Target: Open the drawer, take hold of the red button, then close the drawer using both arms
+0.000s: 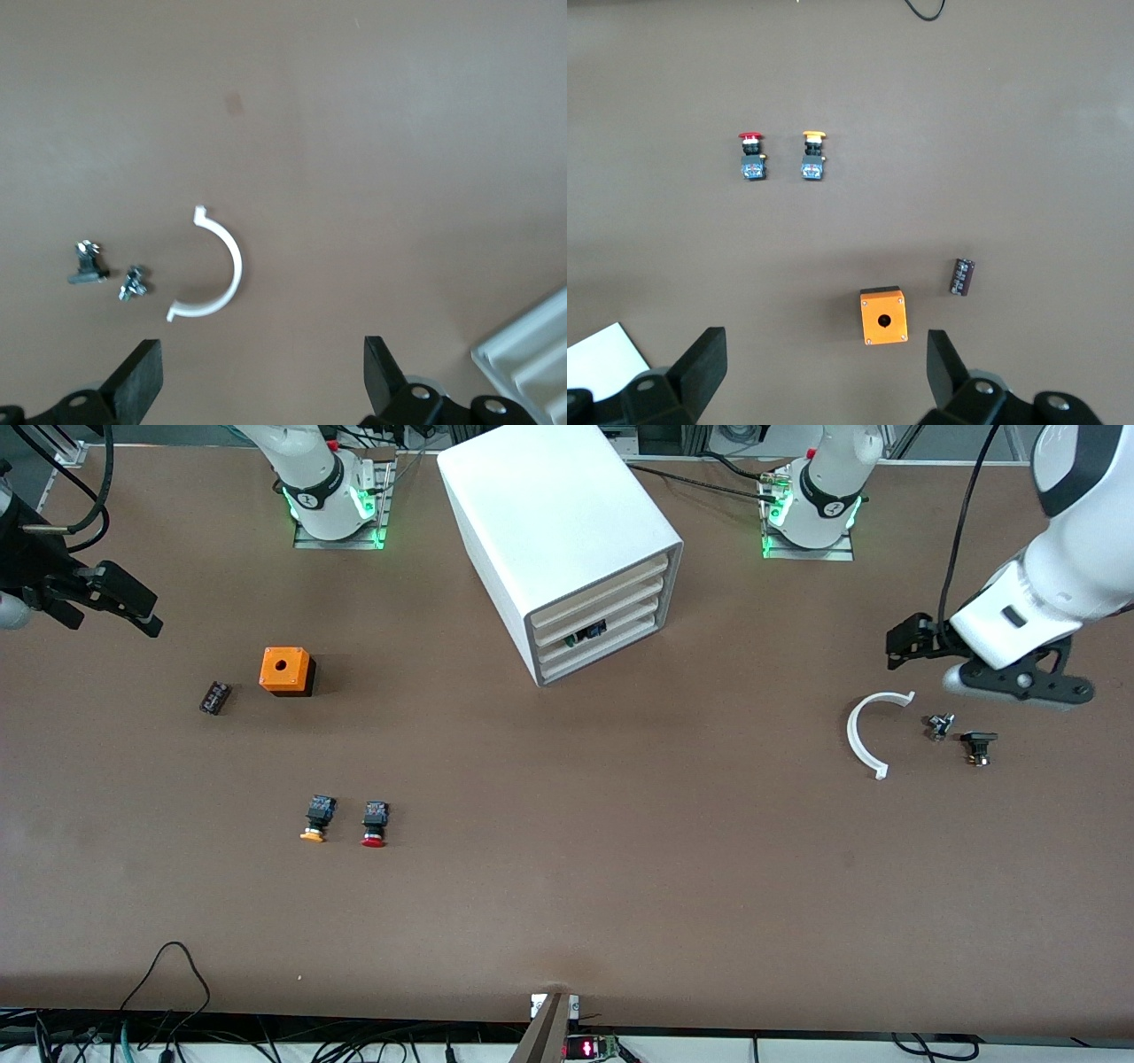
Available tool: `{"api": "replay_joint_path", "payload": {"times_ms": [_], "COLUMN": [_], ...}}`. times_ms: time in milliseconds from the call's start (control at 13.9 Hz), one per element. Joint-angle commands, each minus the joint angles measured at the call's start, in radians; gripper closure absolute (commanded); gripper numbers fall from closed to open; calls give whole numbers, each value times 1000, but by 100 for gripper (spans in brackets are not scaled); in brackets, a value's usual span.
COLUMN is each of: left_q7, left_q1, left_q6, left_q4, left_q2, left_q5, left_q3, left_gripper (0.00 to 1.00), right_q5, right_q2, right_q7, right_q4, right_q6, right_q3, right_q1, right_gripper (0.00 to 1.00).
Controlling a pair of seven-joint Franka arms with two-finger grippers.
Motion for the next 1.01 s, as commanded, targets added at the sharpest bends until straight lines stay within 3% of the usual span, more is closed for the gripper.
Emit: {"api": "replay_joint_path", "payload": {"times_ms": [0,216,505,938], "left_q7": [-53,-73,-64,3], "left_q1": [-47,-39,-37,-47], "left_q6": [70,-8,-20,-36], "left_q4": [-98,-64,-37,-9], "left_q2": [-67,-58,-38,-33], "left_q5": [-58,-113,-106,-103], "left_q3": [68,76,56,54], "left_gripper": [0,0,0,0], "right_q5": [10,10,3,4], "right_q2": [-9,0,-4,0], "right_q7": [-9,-18,0,-1], "right_q4": [9,23,24,30], "right_q6": [-25,-28,-57,-57], "right_q3": [3,4,39,36], "right_q1": [-1,5,12,8], "right_gripper": [0,0,0,0]}}
